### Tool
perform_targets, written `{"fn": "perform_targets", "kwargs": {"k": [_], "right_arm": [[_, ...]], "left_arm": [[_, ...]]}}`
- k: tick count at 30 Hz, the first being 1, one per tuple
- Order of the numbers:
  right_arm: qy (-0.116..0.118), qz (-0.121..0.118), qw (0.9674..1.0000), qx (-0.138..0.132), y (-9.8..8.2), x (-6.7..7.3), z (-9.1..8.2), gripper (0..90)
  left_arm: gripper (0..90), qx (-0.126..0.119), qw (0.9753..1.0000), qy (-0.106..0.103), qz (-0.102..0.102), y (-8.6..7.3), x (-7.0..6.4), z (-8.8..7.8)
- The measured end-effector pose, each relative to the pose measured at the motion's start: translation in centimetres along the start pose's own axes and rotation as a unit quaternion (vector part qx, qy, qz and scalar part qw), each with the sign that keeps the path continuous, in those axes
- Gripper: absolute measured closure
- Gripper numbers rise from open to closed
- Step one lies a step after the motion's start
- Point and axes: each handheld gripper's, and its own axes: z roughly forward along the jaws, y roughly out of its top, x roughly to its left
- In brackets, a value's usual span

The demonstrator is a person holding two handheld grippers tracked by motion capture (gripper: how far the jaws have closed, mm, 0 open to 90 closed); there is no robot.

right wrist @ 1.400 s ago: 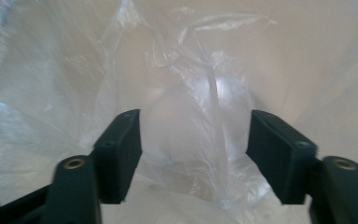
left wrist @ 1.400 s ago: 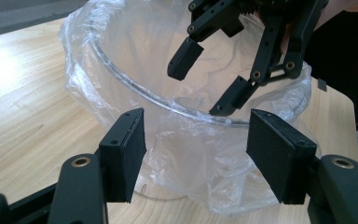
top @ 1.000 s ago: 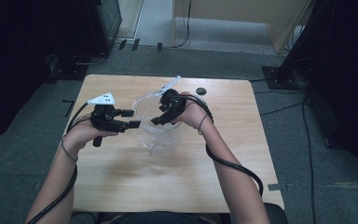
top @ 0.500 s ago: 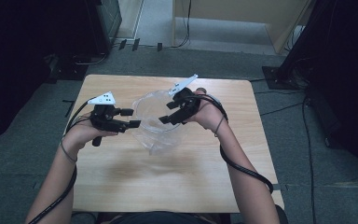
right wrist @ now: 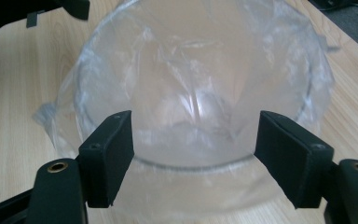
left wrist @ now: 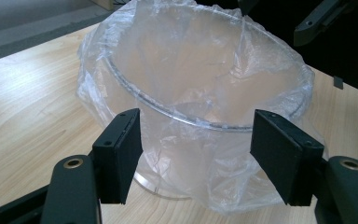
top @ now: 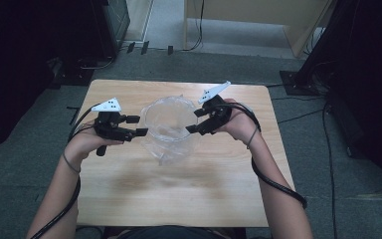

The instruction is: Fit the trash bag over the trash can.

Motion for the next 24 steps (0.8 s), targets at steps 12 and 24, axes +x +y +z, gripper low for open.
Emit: {"fn": "perform_targets", "kwargs": {"k": [12, 24], "right_arm": [[-0.009, 0.023, 0.9996, -0.014, -3.7, -0.3, -0.4, 25.5], [-0.018, 0.033, 0.9992, -0.012, -6.0, -0.2, 0.5, 23.9]], "left_arm": [[32.5, 0.007, 0.9999, 0.008, 0.001, -0.5, 0.1, -0.2], [32.7, 0.003, 0.9998, 0.02, 0.001, -1.2, 0.6, -0.7]]}}
